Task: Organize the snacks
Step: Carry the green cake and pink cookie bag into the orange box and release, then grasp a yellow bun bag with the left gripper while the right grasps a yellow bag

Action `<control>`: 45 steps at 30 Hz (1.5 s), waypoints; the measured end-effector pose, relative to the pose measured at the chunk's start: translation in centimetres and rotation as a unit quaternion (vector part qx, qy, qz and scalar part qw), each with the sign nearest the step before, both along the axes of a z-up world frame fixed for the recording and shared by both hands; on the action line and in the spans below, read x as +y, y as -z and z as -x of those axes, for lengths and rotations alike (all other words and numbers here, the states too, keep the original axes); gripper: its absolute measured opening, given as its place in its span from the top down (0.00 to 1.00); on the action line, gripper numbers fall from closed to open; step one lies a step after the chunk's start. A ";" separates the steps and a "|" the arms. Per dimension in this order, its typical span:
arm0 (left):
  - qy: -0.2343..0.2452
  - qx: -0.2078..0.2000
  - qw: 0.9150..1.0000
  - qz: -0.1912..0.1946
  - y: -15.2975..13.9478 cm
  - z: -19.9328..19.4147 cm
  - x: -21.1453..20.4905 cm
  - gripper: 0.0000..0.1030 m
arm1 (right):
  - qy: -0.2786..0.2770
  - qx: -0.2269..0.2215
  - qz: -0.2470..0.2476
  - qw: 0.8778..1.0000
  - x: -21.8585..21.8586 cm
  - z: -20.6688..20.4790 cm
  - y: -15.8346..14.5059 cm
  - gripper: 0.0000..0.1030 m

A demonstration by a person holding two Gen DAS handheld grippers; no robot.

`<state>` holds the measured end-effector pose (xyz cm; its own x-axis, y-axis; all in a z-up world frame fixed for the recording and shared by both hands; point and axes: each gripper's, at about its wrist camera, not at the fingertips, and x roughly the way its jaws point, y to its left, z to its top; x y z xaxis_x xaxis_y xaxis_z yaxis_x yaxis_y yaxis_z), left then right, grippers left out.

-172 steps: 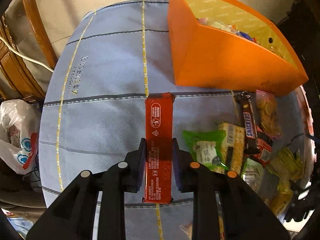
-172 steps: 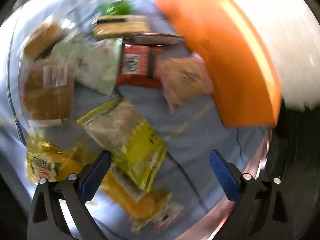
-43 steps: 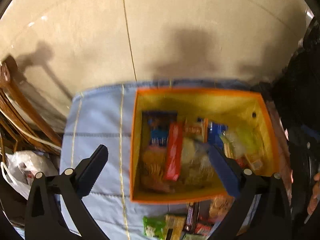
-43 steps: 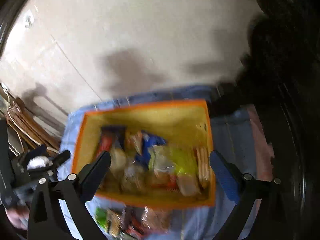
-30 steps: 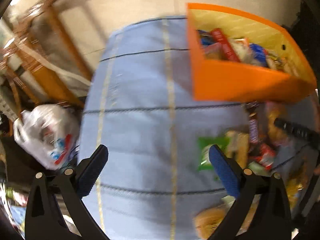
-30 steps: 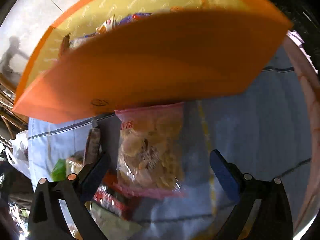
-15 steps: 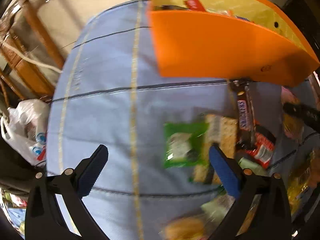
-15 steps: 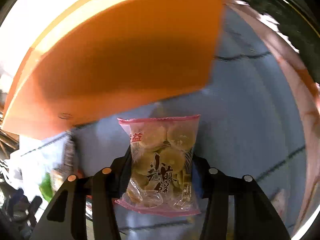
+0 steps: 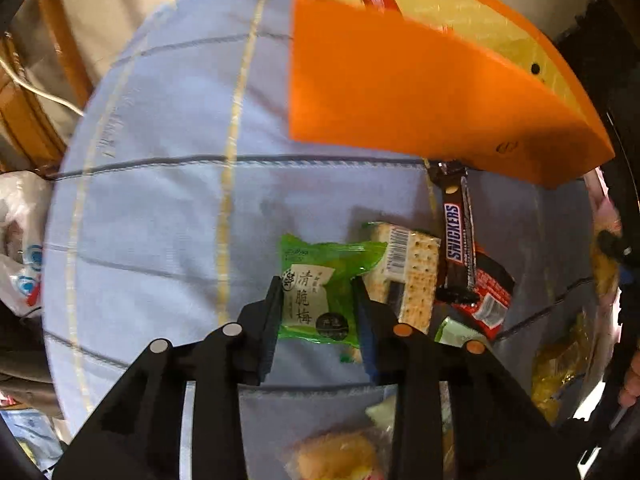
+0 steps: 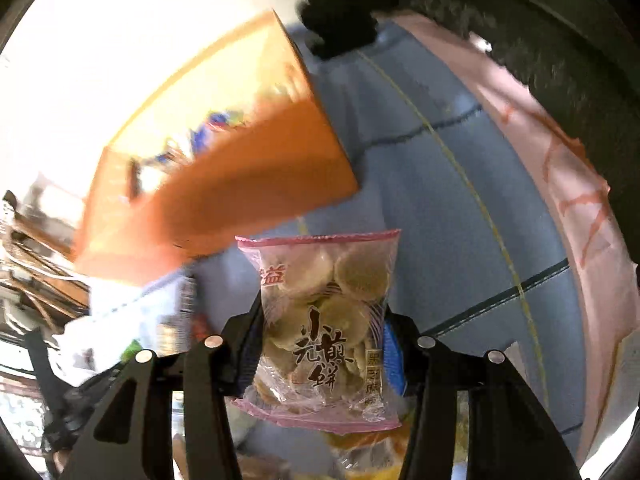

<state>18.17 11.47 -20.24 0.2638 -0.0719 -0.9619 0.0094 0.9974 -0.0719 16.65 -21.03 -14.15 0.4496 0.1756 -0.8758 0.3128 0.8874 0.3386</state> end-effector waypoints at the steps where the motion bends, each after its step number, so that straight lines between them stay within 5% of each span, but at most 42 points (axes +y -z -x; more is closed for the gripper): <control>1: 0.004 -0.006 1.000 -0.005 -1.0 0.4 0.1 0.68 | -0.004 -0.007 0.001 1.000 0.0 0.4 -0.9 0.51; 7: 0.047 -0.058 0.997 0.023 -10.3 -0.1 -0.7 0.68 | -0.034 -0.041 0.002 0.999 -0.4 -1.2 -7.8 0.51; 10: 0.068 -0.088 0.994 -0.010 -14.4 -2.5 -2.9 0.68 | -0.055 -0.044 0.033 0.997 0.2 -3.5 -10.6 0.51; 17: 0.038 -0.097 0.993 -0.049 -18.3 -11.2 -4.6 0.68 | -0.074 -0.034 0.059 0.995 0.3 -11.3 -12.8 0.51; 28: 0.050 -0.083 0.993 -0.064 -16.3 -16.5 -7.0 0.66 | -0.117 -0.040 0.099 0.987 1.4 -18.1 -12.2 0.49; 29: 0.047 -0.088 0.992 -0.072 -16.2 -17.1 -7.0 0.54 | -0.115 -0.036 0.109 0.987 1.6 -18.4 -12.0 0.49; 30: 0.043 -0.092 0.991 -0.087 -16.2 -17.6 -7.1 0.23 | -0.114 -0.034 0.118 0.986 1.7 -18.7 -11.6 0.38; 31: 0.039 -0.097 0.990 -0.096 -16.2 -17.8 -7.1 0.08 | -0.119 -0.038 0.125 0.984 1.9 -19.0 -11.5 0.13; 32: 0.030 -0.118 0.986 -0.112 -16.5 -17.8 -7.2 0.04 | -0.123 -0.046 0.131 0.983 2.2 -19.1 -11.5 0.03; 34: 0.030 -0.144 0.980 -0.136 -16.8 -17.5 -7.2 0.04 | -0.132 -0.056 0.143 0.979 2.7 -19.0 -11.4 0.03; 40: 0.044 -0.108 0.982 -0.151 -14.7 -13.9 -6.0 0.04 | -0.122 -0.051 0.133 0.982 2.7 -15.0 -10.8 0.03; 45: 0.030 -0.105 0.991 -0.082 -12.4 -7.0 -3.1 0.04 | -0.067 -0.039 0.093 0.993 2.7 -5.2 -7.7 0.03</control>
<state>25.18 8.34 -7.84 0.4600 0.0588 -0.8860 0.0674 0.9926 0.1008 21.86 -18.31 -6.48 0.4999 0.0771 -0.8627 0.1664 0.9689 0.1831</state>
